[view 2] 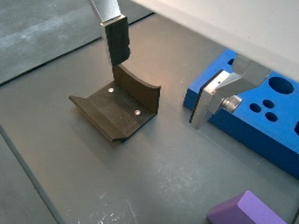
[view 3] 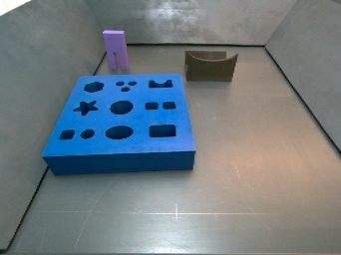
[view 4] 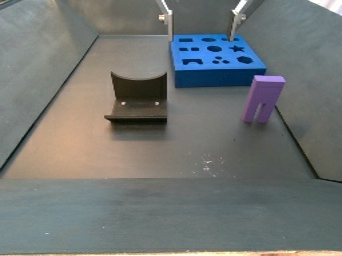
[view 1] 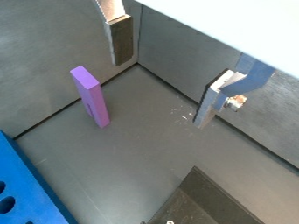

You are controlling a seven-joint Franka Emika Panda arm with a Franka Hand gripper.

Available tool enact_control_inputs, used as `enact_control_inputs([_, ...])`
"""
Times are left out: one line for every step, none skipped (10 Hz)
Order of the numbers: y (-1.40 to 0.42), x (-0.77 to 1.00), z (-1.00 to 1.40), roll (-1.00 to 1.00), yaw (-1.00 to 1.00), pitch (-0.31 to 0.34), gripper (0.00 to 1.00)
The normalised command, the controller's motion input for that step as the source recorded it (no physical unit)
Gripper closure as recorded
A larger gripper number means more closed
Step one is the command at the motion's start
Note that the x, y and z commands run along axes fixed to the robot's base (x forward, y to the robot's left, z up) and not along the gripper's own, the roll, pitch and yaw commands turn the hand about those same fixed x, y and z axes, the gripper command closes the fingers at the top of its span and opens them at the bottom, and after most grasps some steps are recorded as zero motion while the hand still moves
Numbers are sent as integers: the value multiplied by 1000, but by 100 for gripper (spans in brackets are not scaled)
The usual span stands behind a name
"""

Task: Pick up the double-square object. Move to above the board. Insert the double-square object.
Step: Pick up the double-square object.

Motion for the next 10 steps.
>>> enact_control_inputs([0,-306,0,0,0,-74,0])
enact_control_inputs([-74,-643,-169,0,34,-140,0])
enact_control_inputs([-34,-894,-386,-57,0,-229,0])
enact_control_inputs([-54,-1000,-463,-89,0,-266,0])
enact_control_inputs([-31,-1000,-611,-211,0,-289,0])
enact_control_inputs([0,-1000,-626,-231,-26,-229,0])
enact_control_inputs([-20,-1000,-263,-74,-29,-209,0])
enact_control_inputs([-83,-800,134,191,-26,-200,0])
enact_control_inputs([-51,-829,91,186,-23,-177,0])
enact_control_inputs([-26,-917,0,3,0,-257,0])
